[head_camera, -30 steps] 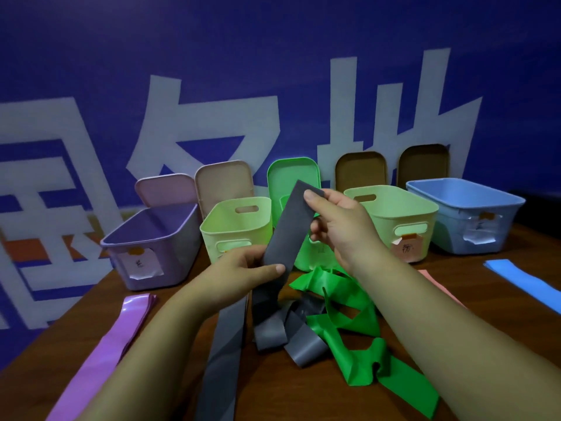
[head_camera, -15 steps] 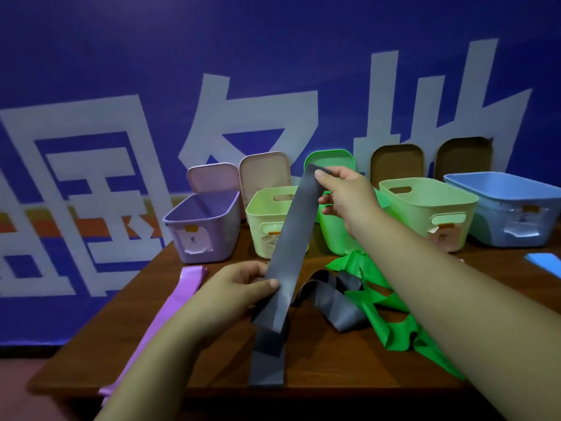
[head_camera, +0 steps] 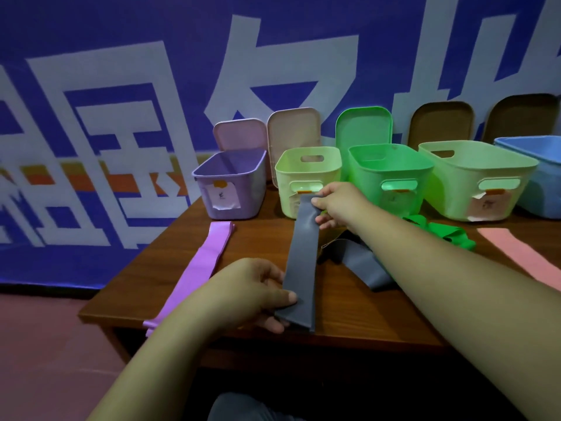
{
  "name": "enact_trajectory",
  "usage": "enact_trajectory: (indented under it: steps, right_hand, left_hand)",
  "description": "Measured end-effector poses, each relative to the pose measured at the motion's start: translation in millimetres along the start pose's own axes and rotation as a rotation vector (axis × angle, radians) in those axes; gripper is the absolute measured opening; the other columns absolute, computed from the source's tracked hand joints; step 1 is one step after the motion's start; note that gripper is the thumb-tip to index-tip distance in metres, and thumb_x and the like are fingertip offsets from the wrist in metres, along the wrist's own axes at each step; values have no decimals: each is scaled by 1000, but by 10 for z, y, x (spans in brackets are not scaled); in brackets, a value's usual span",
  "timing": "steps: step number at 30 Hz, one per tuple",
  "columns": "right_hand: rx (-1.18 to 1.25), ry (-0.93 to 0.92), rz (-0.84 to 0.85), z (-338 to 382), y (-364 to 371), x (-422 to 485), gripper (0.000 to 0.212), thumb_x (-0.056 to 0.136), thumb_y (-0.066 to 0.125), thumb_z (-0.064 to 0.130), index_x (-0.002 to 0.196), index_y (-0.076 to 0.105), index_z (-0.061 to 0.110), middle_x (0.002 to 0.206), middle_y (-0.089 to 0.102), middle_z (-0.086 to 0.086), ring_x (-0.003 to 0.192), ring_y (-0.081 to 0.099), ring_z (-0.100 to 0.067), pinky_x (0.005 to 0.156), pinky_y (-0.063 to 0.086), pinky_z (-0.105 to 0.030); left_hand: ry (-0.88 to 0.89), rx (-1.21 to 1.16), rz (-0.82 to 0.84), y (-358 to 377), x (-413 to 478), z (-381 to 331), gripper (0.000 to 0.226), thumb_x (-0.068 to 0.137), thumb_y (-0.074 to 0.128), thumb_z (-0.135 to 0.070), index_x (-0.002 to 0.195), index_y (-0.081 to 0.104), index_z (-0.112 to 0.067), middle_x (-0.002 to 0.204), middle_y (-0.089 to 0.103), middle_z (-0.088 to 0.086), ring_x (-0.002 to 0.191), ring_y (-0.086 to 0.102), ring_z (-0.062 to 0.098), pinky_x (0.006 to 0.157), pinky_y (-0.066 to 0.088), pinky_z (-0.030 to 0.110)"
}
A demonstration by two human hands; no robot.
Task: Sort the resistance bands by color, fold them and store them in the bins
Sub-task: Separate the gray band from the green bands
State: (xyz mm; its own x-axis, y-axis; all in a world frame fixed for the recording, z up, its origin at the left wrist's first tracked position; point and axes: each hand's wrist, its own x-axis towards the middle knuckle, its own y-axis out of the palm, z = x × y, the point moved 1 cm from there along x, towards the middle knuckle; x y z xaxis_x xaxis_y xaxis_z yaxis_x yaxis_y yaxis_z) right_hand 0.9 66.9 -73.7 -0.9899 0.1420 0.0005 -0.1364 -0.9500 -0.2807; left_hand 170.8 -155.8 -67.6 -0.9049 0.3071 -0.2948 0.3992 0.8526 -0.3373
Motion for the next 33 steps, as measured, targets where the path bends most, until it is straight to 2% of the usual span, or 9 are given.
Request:
enact_trajectory:
  steps: [4, 8, 10, 13, 17, 21, 26, 30, 33]
  right_hand:
    - [-130, 33, -17, -1, 111, 44, 11, 104, 64, 6, 112, 59, 12, 97, 66, -19, 62, 70, -25, 40, 57, -33]
    - [-300, -2, -30, -4, 169, 135, 8, 101, 69, 14, 108, 67, 11, 88, 78, -14, 75, 80, -30, 88, 65, -49]
    - [-356, -23, -32, -8, 199, 149, 11, 101, 69, 16, 111, 69, 12, 88, 79, -11, 77, 81, -26, 94, 63, -46]
    - [-388, -5, -31, -7, 228, 135, 8, 102, 68, 15, 110, 69, 14, 86, 77, -9, 74, 80, -26, 89, 64, -40]
    - [-445, -8, -40, 9, 248, 98, 8, 102, 70, 15, 109, 70, 18, 95, 76, -9, 63, 74, -22, 61, 56, -27]
    - [-475, -19, -57, -10, 268, 127, 7, 102, 72, 18, 108, 70, 19, 103, 75, -8, 58, 71, -17, 49, 46, -24]
    - [-510, -17, -65, -25, 290, 181, 11, 102, 72, 20, 113, 71, 17, 99, 78, -9, 61, 73, -17, 53, 49, -25]
    - [-545, -8, -71, -52, 303, 224, 16, 102, 72, 25, 116, 71, 15, 89, 79, -7, 69, 79, -20, 72, 62, -32]
    - [-548, -11, -88, -74, 313, 253, 16, 102, 73, 24, 115, 71, 15, 91, 79, -7, 68, 80, -22, 76, 64, -34]
  left_hand:
    - [-23, 38, -8, 30, -1, 9, 36, 98, 74, -7, 130, 58, -6, 87, 74, 14, 49, 70, 11, 42, 48, 15]
    - [-23, 33, -49, 15, 58, 55, 46, 93, 80, -6, 134, 60, -8, 109, 69, 17, 63, 76, 19, 55, 58, 23]
    - [-26, 37, -57, 7, 86, 91, 47, 92, 81, -6, 134, 60, -7, 111, 68, 18, 64, 77, 21, 56, 59, 24]
    - [-27, 52, -60, 12, 115, 136, 51, 92, 81, -8, 137, 58, -7, 102, 71, 14, 65, 78, 20, 57, 59, 24]
    - [-29, 64, -54, 13, 151, 179, 59, 91, 82, -9, 144, 55, -7, 103, 70, 12, 67, 78, 21, 58, 60, 24]
    - [-18, 56, -51, 15, 174, 202, 62, 91, 82, -8, 146, 53, -6, 101, 68, 12, 66, 78, 22, 57, 59, 25]
    - [-14, 74, -43, 19, 208, 214, 66, 90, 84, -11, 148, 52, -7, 98, 69, 9, 66, 77, 22, 58, 59, 27]
    - [-17, 99, -44, 26, 230, 218, 68, 88, 86, -12, 147, 52, -9, 97, 70, 8, 66, 77, 23, 58, 60, 30]
    - [-22, 142, -52, 28, 242, 221, 69, 87, 88, -14, 146, 53, -12, 100, 70, 8, 64, 75, 21, 57, 59, 30]
